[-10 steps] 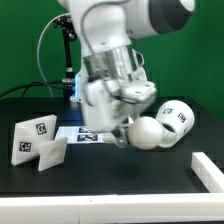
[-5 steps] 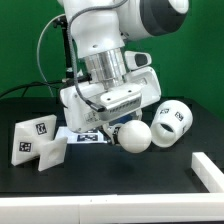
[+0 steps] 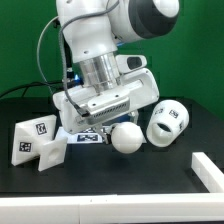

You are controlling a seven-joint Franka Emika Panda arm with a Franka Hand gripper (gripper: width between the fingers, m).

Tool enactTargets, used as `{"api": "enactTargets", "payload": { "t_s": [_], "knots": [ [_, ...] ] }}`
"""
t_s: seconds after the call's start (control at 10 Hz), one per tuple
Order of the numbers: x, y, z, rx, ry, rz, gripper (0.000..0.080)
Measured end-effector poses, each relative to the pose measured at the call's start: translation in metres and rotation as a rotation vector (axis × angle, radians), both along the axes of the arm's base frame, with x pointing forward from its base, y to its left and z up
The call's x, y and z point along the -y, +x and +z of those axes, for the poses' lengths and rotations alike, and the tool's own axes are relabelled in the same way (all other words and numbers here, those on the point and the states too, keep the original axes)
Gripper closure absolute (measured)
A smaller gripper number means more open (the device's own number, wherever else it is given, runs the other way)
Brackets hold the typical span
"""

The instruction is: Assemble lamp

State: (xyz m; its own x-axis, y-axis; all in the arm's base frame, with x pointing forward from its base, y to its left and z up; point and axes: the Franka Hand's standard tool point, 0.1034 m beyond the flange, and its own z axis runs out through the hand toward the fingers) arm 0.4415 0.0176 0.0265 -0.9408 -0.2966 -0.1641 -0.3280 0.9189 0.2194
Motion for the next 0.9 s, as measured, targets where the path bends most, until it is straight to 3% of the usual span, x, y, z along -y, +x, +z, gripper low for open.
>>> {"api": "enactTargets", "payload": {
  "t_s": [0.9],
  "knots": [
    [-0.001, -0.014, -0.015, -0.029, 0.010, 0.006, 0.0370]
  ]
}}
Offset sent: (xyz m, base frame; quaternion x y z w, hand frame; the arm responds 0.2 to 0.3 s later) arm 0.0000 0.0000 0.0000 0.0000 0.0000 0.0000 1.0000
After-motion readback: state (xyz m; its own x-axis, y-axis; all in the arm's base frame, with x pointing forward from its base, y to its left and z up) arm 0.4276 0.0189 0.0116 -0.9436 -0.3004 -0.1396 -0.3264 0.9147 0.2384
